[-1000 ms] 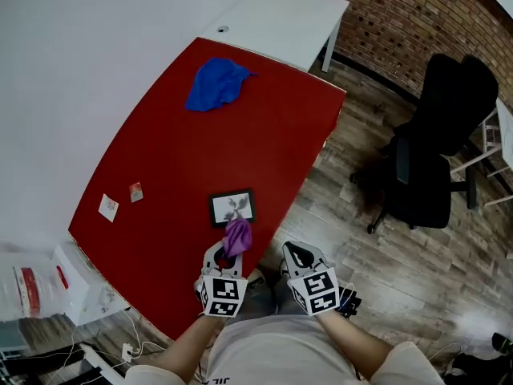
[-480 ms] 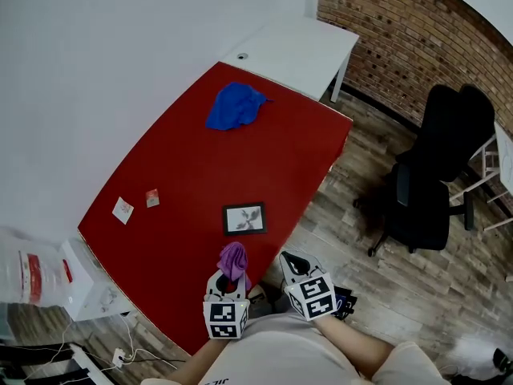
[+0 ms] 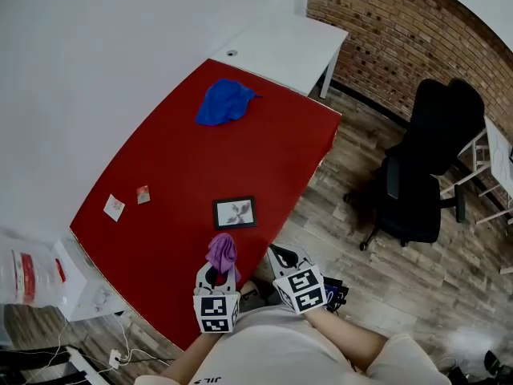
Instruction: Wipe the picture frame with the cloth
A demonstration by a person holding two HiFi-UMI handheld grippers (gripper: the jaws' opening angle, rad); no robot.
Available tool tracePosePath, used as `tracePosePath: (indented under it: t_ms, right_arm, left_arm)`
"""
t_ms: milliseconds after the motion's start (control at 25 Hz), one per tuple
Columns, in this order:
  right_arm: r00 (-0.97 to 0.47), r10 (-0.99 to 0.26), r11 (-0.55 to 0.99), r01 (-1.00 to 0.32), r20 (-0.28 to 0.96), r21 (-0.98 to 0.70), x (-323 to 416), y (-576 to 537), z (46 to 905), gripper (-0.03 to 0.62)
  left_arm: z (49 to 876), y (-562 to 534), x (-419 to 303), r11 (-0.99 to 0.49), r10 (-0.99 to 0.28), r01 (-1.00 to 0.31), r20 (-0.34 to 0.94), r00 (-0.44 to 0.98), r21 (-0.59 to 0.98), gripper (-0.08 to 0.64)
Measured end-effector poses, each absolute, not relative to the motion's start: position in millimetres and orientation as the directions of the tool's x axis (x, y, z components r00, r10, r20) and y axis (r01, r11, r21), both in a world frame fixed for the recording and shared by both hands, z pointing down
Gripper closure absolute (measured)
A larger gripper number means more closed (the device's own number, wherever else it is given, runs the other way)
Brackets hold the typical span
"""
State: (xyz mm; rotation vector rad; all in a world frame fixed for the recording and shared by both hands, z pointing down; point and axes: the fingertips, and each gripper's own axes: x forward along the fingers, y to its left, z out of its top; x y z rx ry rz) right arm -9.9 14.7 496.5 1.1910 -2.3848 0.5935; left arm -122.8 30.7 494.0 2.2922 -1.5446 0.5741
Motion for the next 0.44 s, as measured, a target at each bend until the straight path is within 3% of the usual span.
tracePosePath:
  t_ms: [440]
  right_arm:
    - [-0.543, -0.65, 0.54, -0.822, 0.532, -0.18, 0, 19, 496, 0.589]
  left_arm:
    - [494, 33, -109, -0.396, -0.795, -0.918, 0.492, 0.356, 0.024, 0.499]
